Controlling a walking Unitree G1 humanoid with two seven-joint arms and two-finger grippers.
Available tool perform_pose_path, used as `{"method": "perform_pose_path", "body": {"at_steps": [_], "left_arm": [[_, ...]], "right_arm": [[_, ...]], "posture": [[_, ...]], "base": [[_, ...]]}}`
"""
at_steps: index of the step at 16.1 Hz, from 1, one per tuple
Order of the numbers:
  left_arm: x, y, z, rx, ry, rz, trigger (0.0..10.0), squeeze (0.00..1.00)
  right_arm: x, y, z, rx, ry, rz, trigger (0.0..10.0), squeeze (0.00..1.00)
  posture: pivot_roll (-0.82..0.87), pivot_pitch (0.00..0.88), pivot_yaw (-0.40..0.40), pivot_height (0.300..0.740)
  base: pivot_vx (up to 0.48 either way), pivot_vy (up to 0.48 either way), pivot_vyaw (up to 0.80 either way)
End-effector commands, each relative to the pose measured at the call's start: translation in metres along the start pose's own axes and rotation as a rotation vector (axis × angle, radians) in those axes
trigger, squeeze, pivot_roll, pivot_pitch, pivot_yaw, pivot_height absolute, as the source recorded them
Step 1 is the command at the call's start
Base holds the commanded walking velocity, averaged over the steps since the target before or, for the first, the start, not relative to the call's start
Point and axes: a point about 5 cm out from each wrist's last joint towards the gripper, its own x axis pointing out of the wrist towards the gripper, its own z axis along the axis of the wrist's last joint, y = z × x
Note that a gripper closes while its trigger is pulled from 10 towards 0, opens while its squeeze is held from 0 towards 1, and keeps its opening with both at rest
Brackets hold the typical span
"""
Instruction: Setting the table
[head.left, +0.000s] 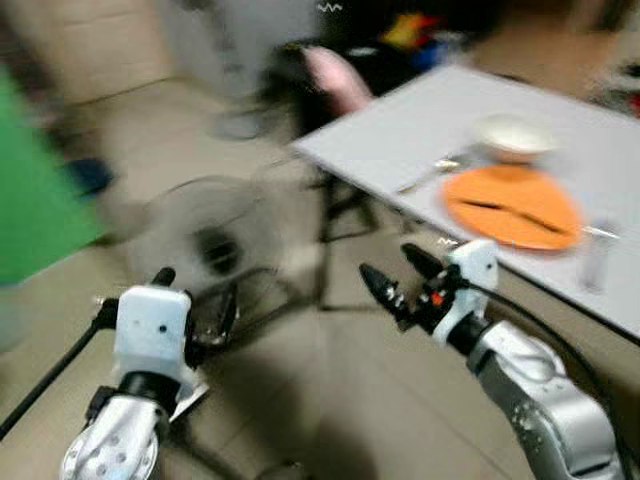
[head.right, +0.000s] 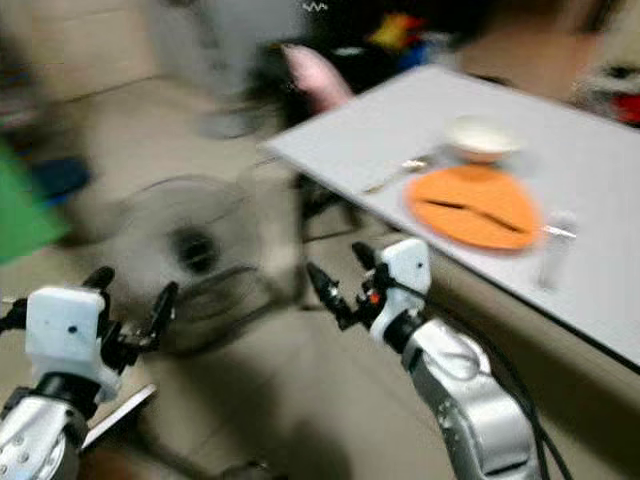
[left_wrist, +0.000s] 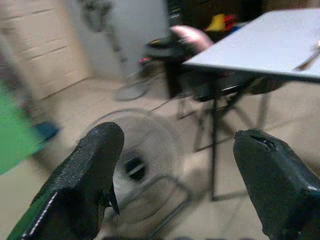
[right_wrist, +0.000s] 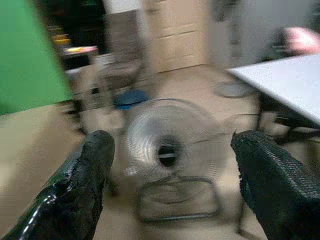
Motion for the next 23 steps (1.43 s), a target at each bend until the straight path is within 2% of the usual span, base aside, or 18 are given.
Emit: {"method": "perform_pose_path", "body": {"at_steps": [1,3,5,8,9,13,18,23], "left_arm": [[-0.002,0.0,0.002,0.003,-0.008,0.011,10.0,0.0],[-0.002,0.002,0.001,-0.017,0.003,0.024,10.0,0.0],[0.0,0.006,-0.002,-0.055,0.027,0.051,10.0,0.0],[0.007,0.014,0.002,-0.013,-0.001,0.046,10.0,0.0],[0.012,0.016,0.003,0.025,-0.013,0.023,10.0,0.0],[0.023,0.022,0.008,0.056,-0.033,0.004,10.0,0.0],[0.029,0.026,0.011,0.044,-0.045,0.004,10.0,0.0],[0.029,0.028,0.014,0.02,-0.064,0.016,10.0,0.0]], "right_arm": [[-0.001,-0.002,0.003,-0.011,-0.013,-0.002,10.0,0.0],[-0.001,-0.002,0.001,-0.008,-0.015,-0.007,10.0,0.0],[-0.001,-0.006,0.0,0.052,-0.02,-0.053,10.0,0.0],[-0.005,-0.01,0.0,0.072,-0.062,-0.171,10.0,0.0],[-0.007,-0.012,-0.001,0.072,-0.073,-0.218,10.0,0.0],[-0.007,-0.015,0.001,0.089,-0.09,-0.286,10.0,0.0],[-0.001,-0.009,0.003,0.104,-0.083,-0.263,10.0,0.0],[0.004,-0.009,0.008,0.091,-0.082,-0.239,10.0,0.0]], "posture": [[0.02,0.0,0.032,0.74],[0.02,0.0,0.033,0.74],[0.02,0.0,0.035,0.74],[0.01,0.0,0.045,0.74],[0.01,0.0,0.045,0.74],[0.0,0.0,0.055,0.74],[0.0,0.0,0.041,0.74],[0.01,0.0,0.027,0.74]], "base": [[0.0,-0.48,0.8],[0.0,-0.48,0.8],[0.0,0.24,0.0],[0.0,0.48,0.0],[0.0,0.48,0.0],[0.0,0.48,0.0],[0.0,0.48,0.0],[0.0,0.384,0.0]]}}
